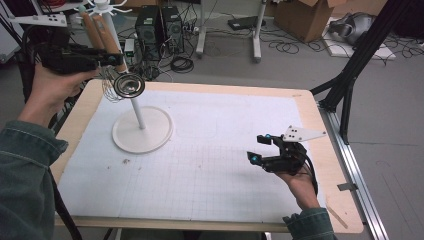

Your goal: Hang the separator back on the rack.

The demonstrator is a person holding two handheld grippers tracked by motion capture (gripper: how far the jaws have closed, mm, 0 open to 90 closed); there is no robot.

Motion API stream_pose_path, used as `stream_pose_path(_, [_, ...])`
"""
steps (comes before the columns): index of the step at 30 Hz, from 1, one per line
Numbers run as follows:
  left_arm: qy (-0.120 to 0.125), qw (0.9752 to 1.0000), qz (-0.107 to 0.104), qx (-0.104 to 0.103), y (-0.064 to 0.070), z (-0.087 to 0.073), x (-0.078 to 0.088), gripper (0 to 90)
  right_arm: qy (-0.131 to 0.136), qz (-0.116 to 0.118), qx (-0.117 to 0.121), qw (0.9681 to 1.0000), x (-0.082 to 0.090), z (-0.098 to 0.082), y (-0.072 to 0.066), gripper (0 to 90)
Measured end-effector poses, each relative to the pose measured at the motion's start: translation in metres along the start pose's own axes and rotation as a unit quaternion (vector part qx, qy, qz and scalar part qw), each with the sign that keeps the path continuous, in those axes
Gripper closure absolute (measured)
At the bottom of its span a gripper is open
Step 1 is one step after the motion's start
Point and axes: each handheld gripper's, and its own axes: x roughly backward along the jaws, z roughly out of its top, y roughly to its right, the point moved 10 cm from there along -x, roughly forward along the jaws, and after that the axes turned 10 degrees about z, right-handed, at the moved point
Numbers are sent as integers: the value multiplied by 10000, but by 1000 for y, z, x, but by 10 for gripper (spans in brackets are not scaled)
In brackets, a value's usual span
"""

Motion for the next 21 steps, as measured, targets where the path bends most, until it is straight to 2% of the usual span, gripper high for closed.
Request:
stream_pose_path(9, [-5,9999,-107,128,-4,3,-3,719,-18,5,-6,10000,-2,0,1,252])
stream_pose_path(21, [-59,9996,-77,258,-11,-1,-6,719,-27,31,9,10000,-4,1,1,252])
